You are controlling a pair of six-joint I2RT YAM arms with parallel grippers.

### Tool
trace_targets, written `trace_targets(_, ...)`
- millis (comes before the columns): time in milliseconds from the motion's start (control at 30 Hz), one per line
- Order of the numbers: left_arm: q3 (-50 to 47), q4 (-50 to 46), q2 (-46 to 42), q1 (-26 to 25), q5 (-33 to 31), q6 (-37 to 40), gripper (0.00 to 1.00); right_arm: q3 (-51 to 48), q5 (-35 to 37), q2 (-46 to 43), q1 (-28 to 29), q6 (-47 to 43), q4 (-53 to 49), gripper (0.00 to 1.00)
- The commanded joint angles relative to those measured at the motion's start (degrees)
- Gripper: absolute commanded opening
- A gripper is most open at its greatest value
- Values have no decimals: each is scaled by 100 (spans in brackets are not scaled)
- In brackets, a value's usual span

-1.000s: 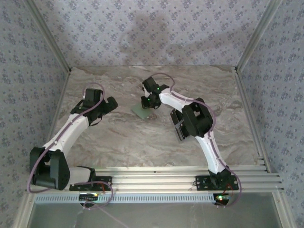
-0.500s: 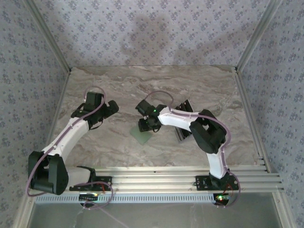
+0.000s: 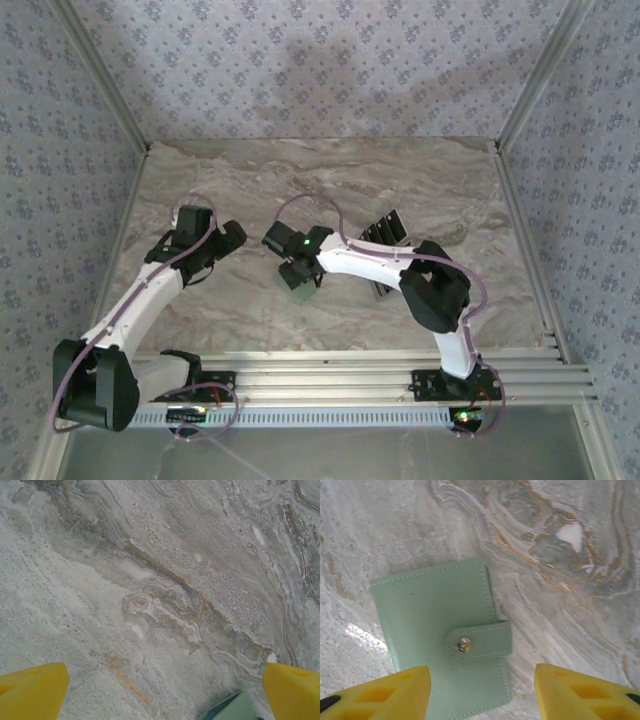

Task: Put the credit cards into the card holder
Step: Move the card holder to the center of the table, then pick up the card holder from the center of the table.

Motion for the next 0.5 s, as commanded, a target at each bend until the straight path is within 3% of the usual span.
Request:
trace_targets(0, -72, -42, -109, -41, -99, -138, 100, 258, 85, 283, 62, -311, -346, 57)
trace_targets(467, -41, -13, -48, -41, -108, -116, 100, 595, 76, 780, 12, -446, -368, 49)
